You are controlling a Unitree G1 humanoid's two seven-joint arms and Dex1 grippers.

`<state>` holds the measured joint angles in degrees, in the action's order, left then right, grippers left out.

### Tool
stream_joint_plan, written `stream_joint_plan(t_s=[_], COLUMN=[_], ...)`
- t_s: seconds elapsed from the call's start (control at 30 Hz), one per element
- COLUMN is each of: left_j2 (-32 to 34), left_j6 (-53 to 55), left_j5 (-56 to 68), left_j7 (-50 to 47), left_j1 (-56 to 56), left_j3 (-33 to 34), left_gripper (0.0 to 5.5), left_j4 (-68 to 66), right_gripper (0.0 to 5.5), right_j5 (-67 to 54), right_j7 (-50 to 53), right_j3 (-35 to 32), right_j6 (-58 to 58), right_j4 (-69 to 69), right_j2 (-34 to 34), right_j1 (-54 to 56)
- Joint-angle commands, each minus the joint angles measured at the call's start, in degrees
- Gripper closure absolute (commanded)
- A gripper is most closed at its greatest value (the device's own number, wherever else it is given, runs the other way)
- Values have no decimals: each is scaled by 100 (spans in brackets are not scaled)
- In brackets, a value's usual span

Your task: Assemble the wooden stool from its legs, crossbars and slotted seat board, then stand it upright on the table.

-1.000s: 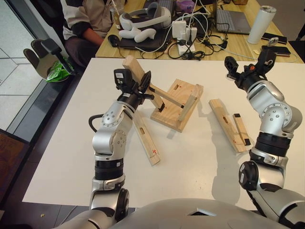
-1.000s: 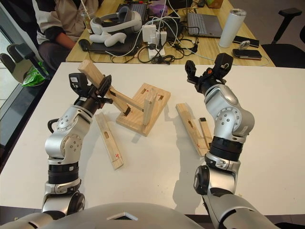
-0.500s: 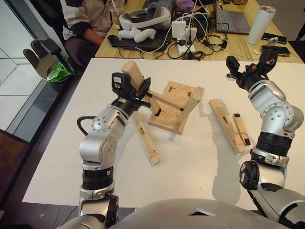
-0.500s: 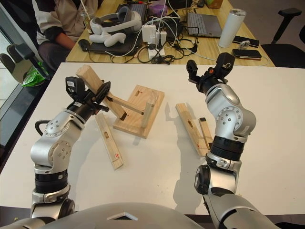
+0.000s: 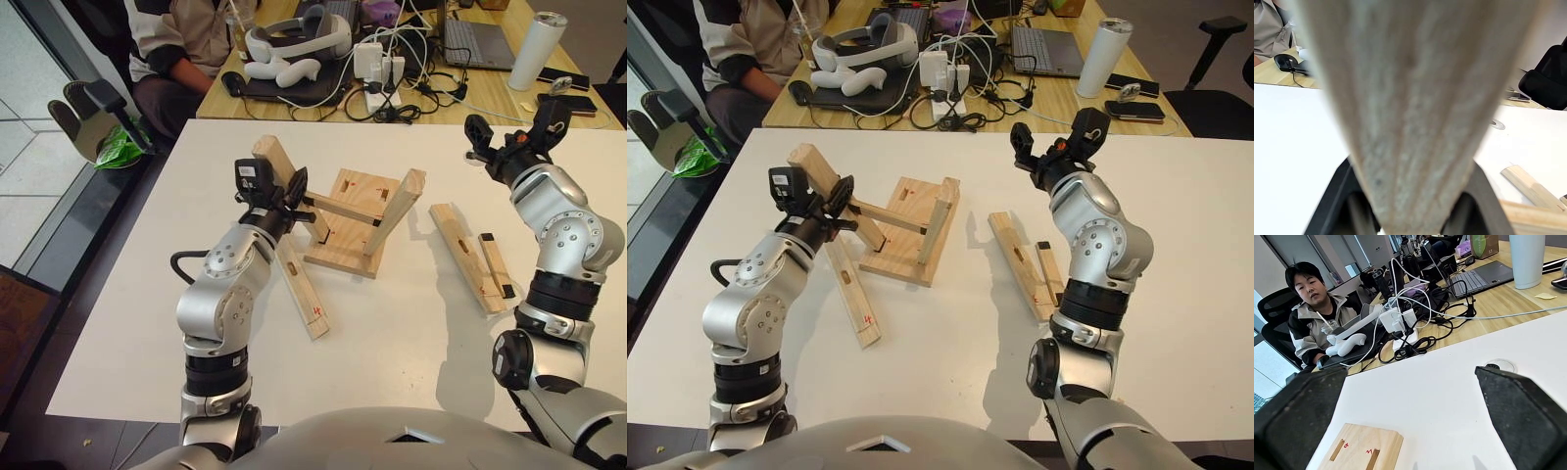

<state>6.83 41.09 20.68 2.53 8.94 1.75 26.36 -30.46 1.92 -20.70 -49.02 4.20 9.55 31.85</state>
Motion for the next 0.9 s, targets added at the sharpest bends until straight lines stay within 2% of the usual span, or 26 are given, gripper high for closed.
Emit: stream_joint_plan(t_s=[0.03, 0.27, 0.4, 0.47, 0.6, 0.7, 0.9], left_j2=[60, -21, -181, -268, -381, -437, -1333], left_j6=[2, -194, -241, -237, -127, 11, 447], left_j5=[-324, -580, -485, -385, -310, -262, 833], left_j7=[-47, -106, -181, -185, -219, -241, -848], left_j1=[-299, -401, -340, -304, -245, -216, 323], left_j3=[-338, -662, -509, -396, -280, -247, 774], left_gripper=[449, 449, 449, 402, 351, 351, 351], left_j4=[46, 125, 91, 95, 114, 161, 319], right_gripper=[64, 64, 64, 64, 64, 64, 64], right_j5=[15, 25, 42, 50, 69, 68, 55], right_j7=[52, 60, 42, 37, 30, 28, 23], right_j3=[20, 49, 62, 71, 71, 72, 67], right_j6=[-24, -11, 8, 20, 27, 25, 16], right_j4=[78, 103, 68, 59, 59, 66, 66], right_j2=[3, -20, -1, -1, -8, -6, -6], right_j1=[-8, -42, -41, -38, -39, -42, -27])
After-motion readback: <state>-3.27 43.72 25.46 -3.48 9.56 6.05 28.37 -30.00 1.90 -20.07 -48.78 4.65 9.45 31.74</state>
